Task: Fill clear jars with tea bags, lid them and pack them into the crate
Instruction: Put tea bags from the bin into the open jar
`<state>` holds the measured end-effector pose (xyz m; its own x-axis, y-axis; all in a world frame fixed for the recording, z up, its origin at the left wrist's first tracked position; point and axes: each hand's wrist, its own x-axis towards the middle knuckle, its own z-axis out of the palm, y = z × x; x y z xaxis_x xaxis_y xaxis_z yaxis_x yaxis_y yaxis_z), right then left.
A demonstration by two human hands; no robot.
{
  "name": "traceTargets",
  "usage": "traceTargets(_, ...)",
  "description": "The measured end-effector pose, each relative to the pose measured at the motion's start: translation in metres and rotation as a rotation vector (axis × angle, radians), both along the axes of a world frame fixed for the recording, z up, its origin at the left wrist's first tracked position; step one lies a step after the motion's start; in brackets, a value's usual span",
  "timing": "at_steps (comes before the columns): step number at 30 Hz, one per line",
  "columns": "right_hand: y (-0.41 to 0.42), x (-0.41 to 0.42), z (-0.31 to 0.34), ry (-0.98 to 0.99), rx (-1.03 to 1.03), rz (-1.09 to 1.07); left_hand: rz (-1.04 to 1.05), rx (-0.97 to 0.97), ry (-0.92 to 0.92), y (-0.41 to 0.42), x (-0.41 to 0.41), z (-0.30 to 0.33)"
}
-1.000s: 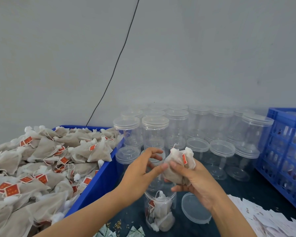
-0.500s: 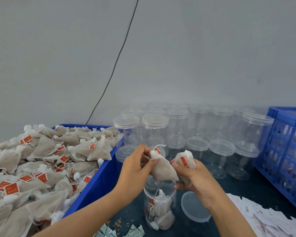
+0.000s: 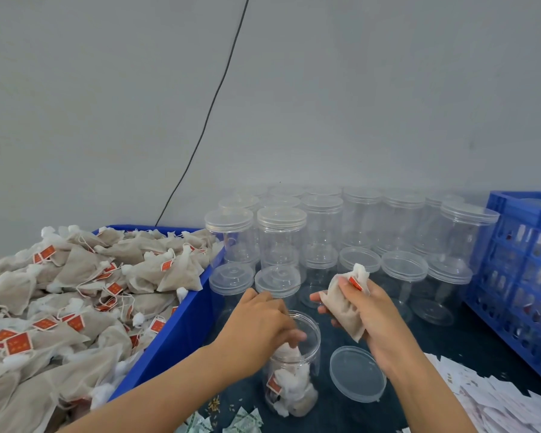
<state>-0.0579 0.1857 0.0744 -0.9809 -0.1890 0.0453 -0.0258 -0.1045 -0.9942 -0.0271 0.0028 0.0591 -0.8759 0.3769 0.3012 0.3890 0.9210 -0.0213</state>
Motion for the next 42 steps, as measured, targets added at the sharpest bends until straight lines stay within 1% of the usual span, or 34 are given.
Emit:
traceTargets(1, 0.0, 0.0, -0.001, 0.016, 0.036, -0.011, 0.022, 0.071, 0.004, -0.001, 0.001, 0.0)
traceTargets(3, -0.002, 0.001, -0.001, 0.052, 0.105, -0.031, 0.037, 0.272, 0.039, -0.002, 0.003, 0.002)
traceTargets(5, -0.005, 0.003, 0.0, 0.091, 0.115, -0.044, 0.022, 0.492, 0.052, -0.002, 0.005, 0.006)
traceTargets(7, -0.01, 0.006, 0.001, 0.171, 0.153, -0.041, -0.054, 0.723, -0.027, 0.001, 0.007, 0.009)
traceTargets(8, -0.013, 0.008, 0.002, 0.226, 0.205, -0.037, -0.106, 0.832, -0.073, 0.004, 0.009, 0.011)
traceTargets(9, -0.017, 0.01, 0.002, 0.275, 0.253, -0.026, -0.155, 0.912, -0.098, 0.006, 0.01, 0.013)
traceTargets(10, -0.02, 0.012, 0.002, 0.307, 0.279, -0.014, -0.194, 0.938, -0.092, 0.006, 0.011, 0.013)
traceTargets(12, -0.026, 0.015, -0.001, 0.323, 0.262, 0.006, -0.223, 0.854, -0.023, 0.006, 0.012, 0.013)
traceTargets(14, -0.029, 0.016, -0.004, 0.344, 0.235, 0.002, -0.206, 0.767, 0.054, 0.005, 0.011, 0.013)
traceTargets(17, -0.028, 0.013, -0.005, 0.345, 0.162, -0.028, -0.133, 0.759, 0.099, 0.003, 0.011, 0.013)
traceTargets(19, -0.026, 0.011, -0.005, 0.325, 0.156, -0.026, -0.095, 0.699, 0.105, 0.002, 0.01, 0.011)
traceTargets(22, -0.024, 0.01, -0.006, 0.297, 0.23, 0.011, -0.086, 0.499, 0.152, -0.001, 0.009, 0.01)
traceTargets(24, -0.022, 0.009, -0.007, 0.299, 0.334, 0.018, -0.071, 0.379, 0.18, -0.004, 0.008, 0.009)
traceTargets(27, -0.019, 0.006, -0.009, 0.319, 0.472, -0.011, -0.04, 0.243, 0.116, -0.007, 0.003, 0.003)
traceTargets(29, -0.017, 0.004, -0.011, 0.356, 0.523, -0.046, -0.044, 0.151, 0.076, -0.006, 0.001, -0.001)
traceTargets(31, -0.016, 0.005, -0.01, 0.404, 0.564, -0.044, -0.049, 0.088, 0.081, -0.004, 0.0, -0.003)
traceTargets(33, -0.017, 0.006, -0.009, 0.456, 0.608, 0.0, -0.044, 0.087, 0.129, -0.004, -0.001, -0.003)
traceTargets(36, -0.023, 0.009, -0.011, 0.554, 0.737, 0.048, -0.066, 0.203, 0.203, -0.007, 0.0, 0.001)
traceTargets(39, -0.032, 0.013, -0.015, 0.663, 0.907, 0.125, -0.056, 0.232, 0.163, -0.01, 0.002, 0.003)
traceTargets(42, -0.036, 0.013, -0.019, 0.676, 0.961, 0.246, 0.014, 0.267, 0.168, -0.014, 0.001, 0.001)
